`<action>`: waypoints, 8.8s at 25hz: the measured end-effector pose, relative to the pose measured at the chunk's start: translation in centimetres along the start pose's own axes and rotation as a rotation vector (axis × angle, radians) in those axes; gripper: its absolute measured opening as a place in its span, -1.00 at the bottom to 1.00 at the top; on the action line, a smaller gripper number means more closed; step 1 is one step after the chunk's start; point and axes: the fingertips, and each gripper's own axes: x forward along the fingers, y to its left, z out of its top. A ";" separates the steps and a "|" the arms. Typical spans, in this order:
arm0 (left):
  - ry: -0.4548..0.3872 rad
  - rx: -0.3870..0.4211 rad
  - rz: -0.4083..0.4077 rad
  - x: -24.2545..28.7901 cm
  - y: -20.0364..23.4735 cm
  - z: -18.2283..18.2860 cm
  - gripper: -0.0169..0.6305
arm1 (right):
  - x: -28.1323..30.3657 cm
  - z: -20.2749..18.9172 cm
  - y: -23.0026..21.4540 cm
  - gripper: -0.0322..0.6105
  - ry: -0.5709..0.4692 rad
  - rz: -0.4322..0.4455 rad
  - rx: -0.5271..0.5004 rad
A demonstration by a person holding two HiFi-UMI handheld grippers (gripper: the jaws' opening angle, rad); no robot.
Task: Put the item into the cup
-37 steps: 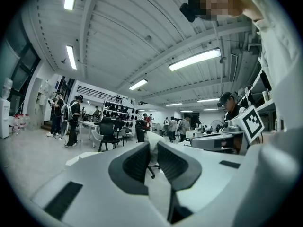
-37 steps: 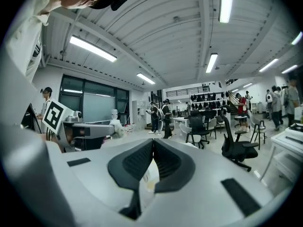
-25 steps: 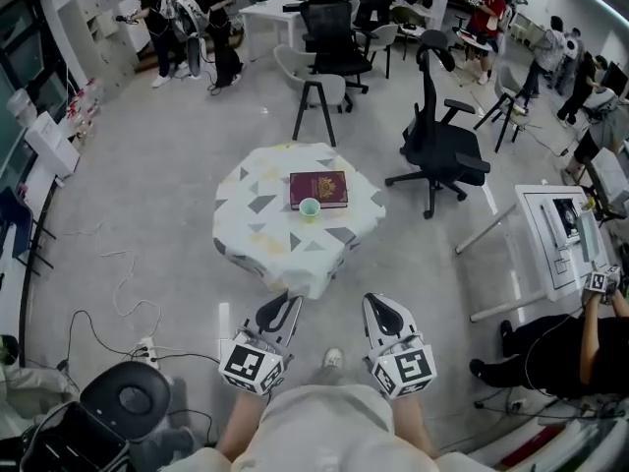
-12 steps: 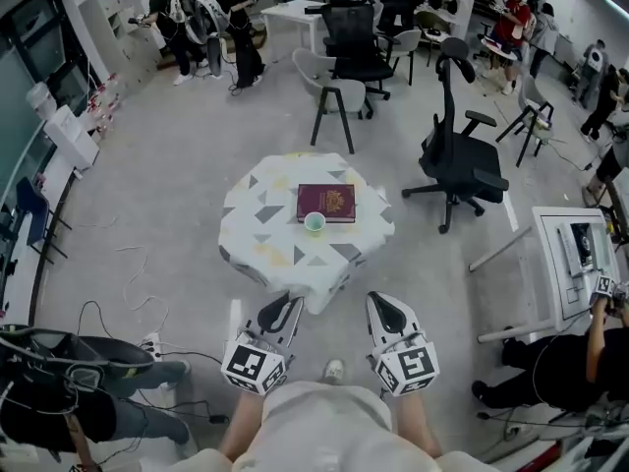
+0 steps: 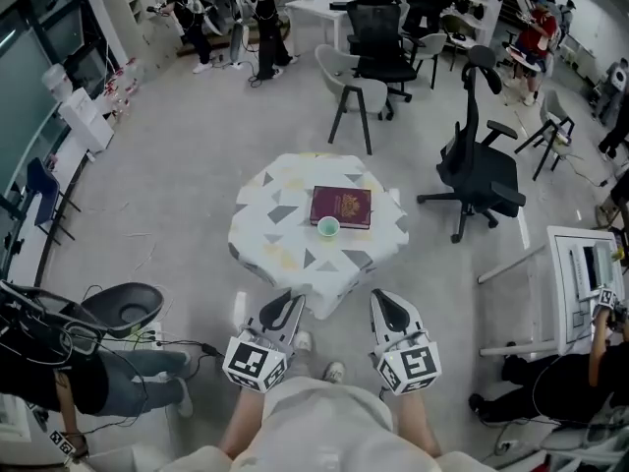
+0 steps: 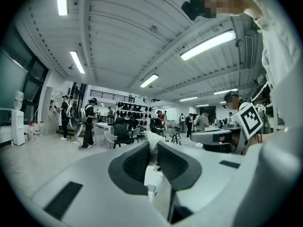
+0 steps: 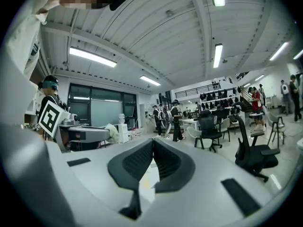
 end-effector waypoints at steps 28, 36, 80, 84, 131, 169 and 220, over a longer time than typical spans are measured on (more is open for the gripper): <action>-0.017 -0.011 -0.093 7.6 13.4 1.8 -0.76 | 13.6 1.7 -0.5 -0.88 0.028 -0.101 -0.036; -0.023 -0.020 -0.116 8.3 16.5 1.9 -0.76 | 16.5 1.8 0.5 -0.88 0.039 -0.125 -0.046; 0.048 0.011 -0.057 22.3 20.2 1.4 -0.76 | 26.9 0.0 -10.4 -0.88 0.082 -0.056 0.024; 0.091 0.003 -0.043 24.0 20.5 -0.1 -0.76 | 28.1 -0.9 -11.7 -0.88 0.108 -0.041 0.029; 0.530 -0.085 0.052 28.9 18.4 -19.9 -0.76 | 31.2 -20.5 -13.6 -0.87 0.518 0.239 0.182; 0.753 -0.068 -0.049 29.6 15.8 -27.7 -0.75 | 29.1 -24.8 -13.9 -0.85 0.615 0.222 0.183; 0.906 0.034 -0.071 30.5 14.4 -29.8 -0.62 | 27.6 -24.6 -15.9 -0.84 0.585 0.165 0.205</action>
